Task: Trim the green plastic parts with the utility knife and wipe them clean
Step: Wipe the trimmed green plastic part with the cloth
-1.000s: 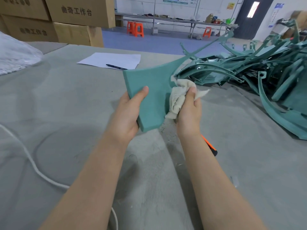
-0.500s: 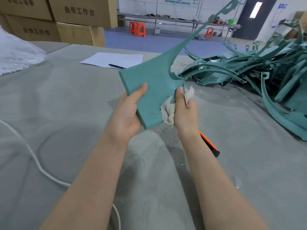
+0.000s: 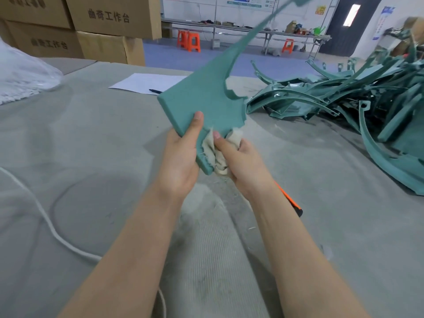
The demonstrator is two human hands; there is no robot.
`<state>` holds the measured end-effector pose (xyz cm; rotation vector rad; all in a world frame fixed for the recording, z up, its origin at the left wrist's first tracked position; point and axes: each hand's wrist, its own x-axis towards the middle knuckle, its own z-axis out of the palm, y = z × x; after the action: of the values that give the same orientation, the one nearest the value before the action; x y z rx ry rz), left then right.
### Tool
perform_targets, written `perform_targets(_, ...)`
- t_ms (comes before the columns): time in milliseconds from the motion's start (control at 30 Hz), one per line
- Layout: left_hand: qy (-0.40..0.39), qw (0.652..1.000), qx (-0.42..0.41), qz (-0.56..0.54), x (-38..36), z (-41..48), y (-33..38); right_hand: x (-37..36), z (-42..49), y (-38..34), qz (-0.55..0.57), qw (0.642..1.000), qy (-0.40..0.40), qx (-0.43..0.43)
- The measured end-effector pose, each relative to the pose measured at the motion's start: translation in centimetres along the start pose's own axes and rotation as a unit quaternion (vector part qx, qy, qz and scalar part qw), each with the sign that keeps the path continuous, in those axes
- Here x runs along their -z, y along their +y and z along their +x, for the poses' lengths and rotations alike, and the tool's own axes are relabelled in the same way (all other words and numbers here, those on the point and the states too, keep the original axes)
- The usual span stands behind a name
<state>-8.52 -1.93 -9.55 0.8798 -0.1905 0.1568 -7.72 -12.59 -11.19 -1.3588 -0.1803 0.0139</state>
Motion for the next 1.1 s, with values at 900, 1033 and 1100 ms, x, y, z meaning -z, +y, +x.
perform_targets(900, -0.080, 0.988, 0.131, 0.016, 2.6, 0.5, 3.2, 2.6, -1.0, -2.5, -0.125, 0.986, 0.103, 0.050)
perform_targets(1033, -0.038, 0.979, 0.153, 0.130, 2.8, 0.2, 2.1, 3.3, -0.7, -2.1, -0.144, 0.986, 0.070, 0.055)
perform_targets(1100, -0.043, 0.981, 0.116, 0.151, 2.4, 0.0, 1.7, 3.3, -0.2, -1.7, -0.108, 0.984, 0.129, 0.052)
